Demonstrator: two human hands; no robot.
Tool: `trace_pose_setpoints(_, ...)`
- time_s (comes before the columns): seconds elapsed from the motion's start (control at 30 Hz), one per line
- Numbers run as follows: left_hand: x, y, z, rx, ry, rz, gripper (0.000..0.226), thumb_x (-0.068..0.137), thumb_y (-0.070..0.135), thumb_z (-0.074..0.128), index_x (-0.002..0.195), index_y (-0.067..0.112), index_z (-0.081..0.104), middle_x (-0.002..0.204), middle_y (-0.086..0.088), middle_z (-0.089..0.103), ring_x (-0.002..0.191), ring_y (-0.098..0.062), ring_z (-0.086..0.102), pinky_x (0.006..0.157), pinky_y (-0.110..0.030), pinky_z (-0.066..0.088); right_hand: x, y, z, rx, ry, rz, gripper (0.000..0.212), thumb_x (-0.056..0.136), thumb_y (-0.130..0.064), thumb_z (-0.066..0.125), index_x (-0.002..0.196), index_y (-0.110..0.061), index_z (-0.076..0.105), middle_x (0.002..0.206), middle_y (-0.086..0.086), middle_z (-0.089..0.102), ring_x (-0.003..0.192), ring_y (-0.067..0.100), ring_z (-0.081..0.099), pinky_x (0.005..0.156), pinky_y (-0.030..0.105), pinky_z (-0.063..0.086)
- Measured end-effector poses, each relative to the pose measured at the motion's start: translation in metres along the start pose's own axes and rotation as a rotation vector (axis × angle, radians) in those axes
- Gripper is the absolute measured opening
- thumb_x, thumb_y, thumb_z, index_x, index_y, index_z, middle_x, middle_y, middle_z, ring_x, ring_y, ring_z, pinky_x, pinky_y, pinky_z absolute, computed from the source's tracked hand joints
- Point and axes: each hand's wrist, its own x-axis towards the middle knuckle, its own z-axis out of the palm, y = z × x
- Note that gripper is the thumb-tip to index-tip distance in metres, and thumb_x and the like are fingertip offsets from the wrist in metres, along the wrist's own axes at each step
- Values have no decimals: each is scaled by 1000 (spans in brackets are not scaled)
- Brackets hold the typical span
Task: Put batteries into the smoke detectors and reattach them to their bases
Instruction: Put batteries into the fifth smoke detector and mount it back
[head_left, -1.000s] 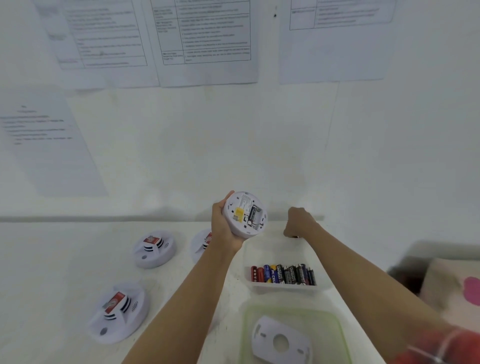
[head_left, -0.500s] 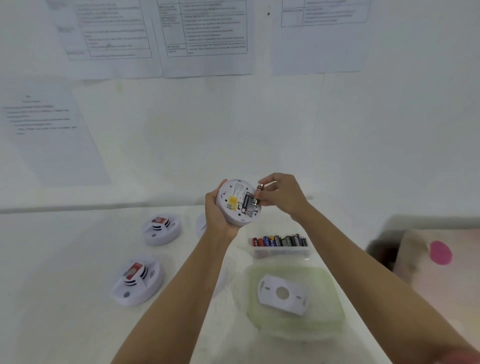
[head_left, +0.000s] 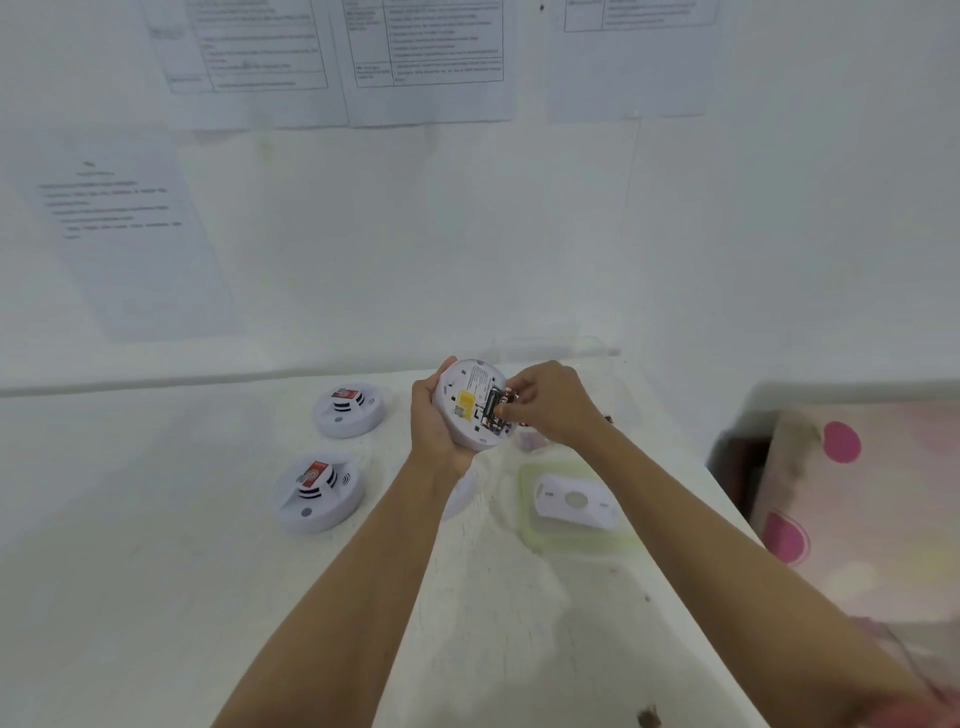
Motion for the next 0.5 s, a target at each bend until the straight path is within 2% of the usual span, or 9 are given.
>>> trace_pose_setpoints(0.07, 4, -1, -4, 7, 15, -7, 35, 84, 39, 45, 117, 27, 52, 112, -9, 56, 96, -30, 54, 84, -43, 45, -3, 1, 1, -20, -72, -13, 26, 69, -11, 78, 93, -3, 72, 89, 19, 72, 73, 15, 60, 63, 21, 44)
trace_pose_setpoints(0.17, 3, 0, -1, -13, -18, -5, 30, 87, 37, 43, 113, 26, 51, 101, -7, 57, 89, -27, 54, 79, -39, 44, -5, -2, -1, -37, -92, -30, 35, 65, -8, 80, 98, 1, 69, 92, 19, 71, 73, 14, 57, 72, 29, 49)
trace_pose_setpoints(0.27, 5, -1, -1, -20, -14, 27, 30, 87, 36, 40, 113, 25, 51, 98, -6, 59, 87, -26, 56, 77, -37, 46, -8, -7, -4, -73, -85, -62, 44, 68, -7, 78, 109, 1, 63, 98, 18, 68, 81, 23, 61, 82, 35, 51)
trace_pose_setpoints(0.37, 8, -6, -1, -5, 29, 21, 32, 85, 36, 43, 113, 25, 53, 101, -5, 60, 92, -26, 57, 82, -39, 46, -10, -8, -7, -152, -125, -95, 39, 70, -8, 77, 106, 5, 66, 98, 23, 68, 91, 32, 64, 85, 42, 52)
trace_pose_setpoints(0.43, 7, -11, -1, -10, 59, 28, 30, 85, 37, 45, 110, 23, 55, 101, -5, 59, 93, -26, 57, 85, -40, 45, -8, -6, -8, -207, -157, -93, 38, 71, -10, 77, 103, 6, 67, 93, 22, 68, 81, 29, 63, 79, 40, 53)
trace_pose_setpoints(0.5, 6, -15, 0, -19, 57, 40, 26, 86, 35, 46, 104, 21, 57, 95, -5, 60, 88, -26, 58, 83, -39, 46, -6, -3, -6, -255, -182, -93, 34, 71, -13, 77, 99, 5, 69, 82, 15, 66, 70, 20, 55, 63, 30, 47)
